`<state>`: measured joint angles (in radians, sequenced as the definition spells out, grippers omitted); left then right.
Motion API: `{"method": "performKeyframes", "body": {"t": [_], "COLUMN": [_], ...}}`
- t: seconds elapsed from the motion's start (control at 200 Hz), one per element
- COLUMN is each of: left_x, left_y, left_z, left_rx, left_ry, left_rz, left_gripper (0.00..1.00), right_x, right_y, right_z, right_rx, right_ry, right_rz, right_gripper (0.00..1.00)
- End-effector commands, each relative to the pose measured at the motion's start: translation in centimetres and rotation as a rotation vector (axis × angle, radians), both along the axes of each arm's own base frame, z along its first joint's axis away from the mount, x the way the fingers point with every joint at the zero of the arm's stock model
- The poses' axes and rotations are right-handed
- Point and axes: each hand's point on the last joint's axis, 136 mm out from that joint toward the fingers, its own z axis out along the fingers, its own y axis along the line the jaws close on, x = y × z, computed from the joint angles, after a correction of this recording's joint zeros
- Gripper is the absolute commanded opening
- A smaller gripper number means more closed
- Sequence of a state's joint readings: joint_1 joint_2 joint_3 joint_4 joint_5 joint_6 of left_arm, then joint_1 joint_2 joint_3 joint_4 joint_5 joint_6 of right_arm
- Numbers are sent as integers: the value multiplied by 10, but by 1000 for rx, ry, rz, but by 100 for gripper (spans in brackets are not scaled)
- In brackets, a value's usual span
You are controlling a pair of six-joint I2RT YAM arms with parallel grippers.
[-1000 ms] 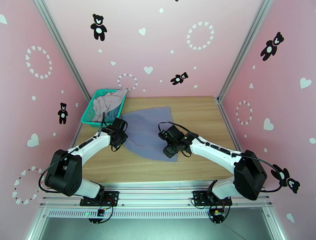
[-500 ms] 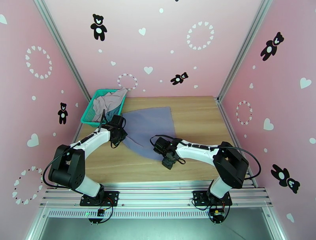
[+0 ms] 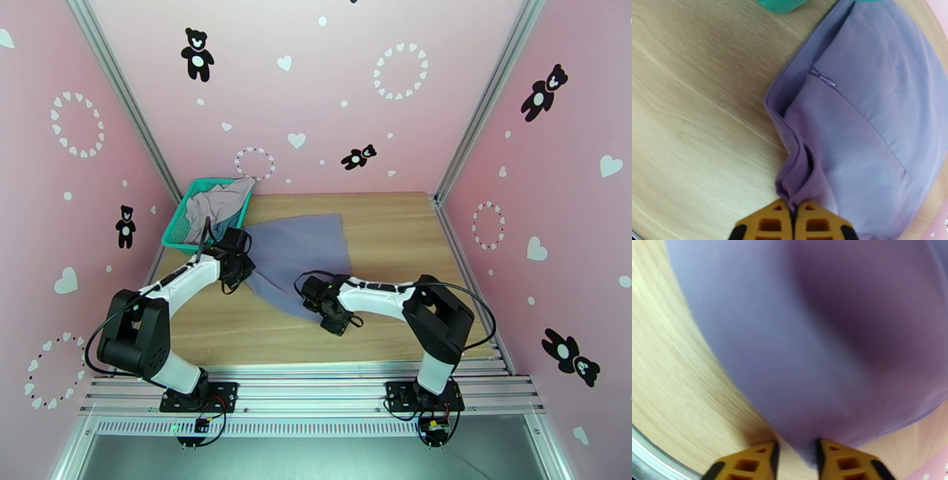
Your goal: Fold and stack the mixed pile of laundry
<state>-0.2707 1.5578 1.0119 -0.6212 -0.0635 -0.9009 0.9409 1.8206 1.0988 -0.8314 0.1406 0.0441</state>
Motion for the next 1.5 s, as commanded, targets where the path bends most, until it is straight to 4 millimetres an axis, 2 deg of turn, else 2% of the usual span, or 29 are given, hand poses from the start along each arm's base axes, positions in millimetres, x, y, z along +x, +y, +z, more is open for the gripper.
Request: {"method": "performKeyframes", "body": {"t": [0.0,0.055,0.07,0.165,0.295,0.38,0.5,0.736,0.916,0.946,1.046,1.191,1.296,1.401,1.496], "left_x": [0,0,0,-2,-13,-26,-45,-73,-96,-106,-116,-117,-118,-125,-132], "left_y": [3,2,2,-1,-3,-2,2,5,4,6,8,4,-2,-5,-5], "left_z": [10,11,11,14,17,19,24,40,35,25,21,26,30,31,34], "left_rx": [1,-4,-5,-19,-34,-35,-32,-58,-99,-98,-108,-129,-154,-164,-176], "left_ry": [-14,-16,-16,-15,-8,4,9,-7,9,36,45,44,47,50,44], "left_rz": [-7,-9,-12,-29,-57,-78,-94,-113,-112,-107,-94,-98,-112,-118,-112], "left_gripper": [0,0,0,0,0,0,0,0,0,0,0,0,0,0,0], "right_x": [5,7,8,17,28,28,21,-6,-27,-27,-18,-1,0,-5,-9], "right_y": [-5,-5,-5,-3,0,1,0,1,-3,-5,-11,-15,-20,-25,-28], "right_z": [-23,-21,-19,-3,33,56,78,102,108,109,124,168,194,201,198], "right_rx": [-60,-60,-56,-37,9,42,79,107,81,77,66,105,147,165,148], "right_ry": [9,-2,-8,-67,-151,-179,-186,-141,-89,-96,-167,-296,-346,-346,-327], "right_rz": [5,8,10,10,11,9,6,46,90,89,90,84,82,88,102], "right_gripper": [14,5,0,0,0,0,0,0,0,0,0,0,0,0,0]}}
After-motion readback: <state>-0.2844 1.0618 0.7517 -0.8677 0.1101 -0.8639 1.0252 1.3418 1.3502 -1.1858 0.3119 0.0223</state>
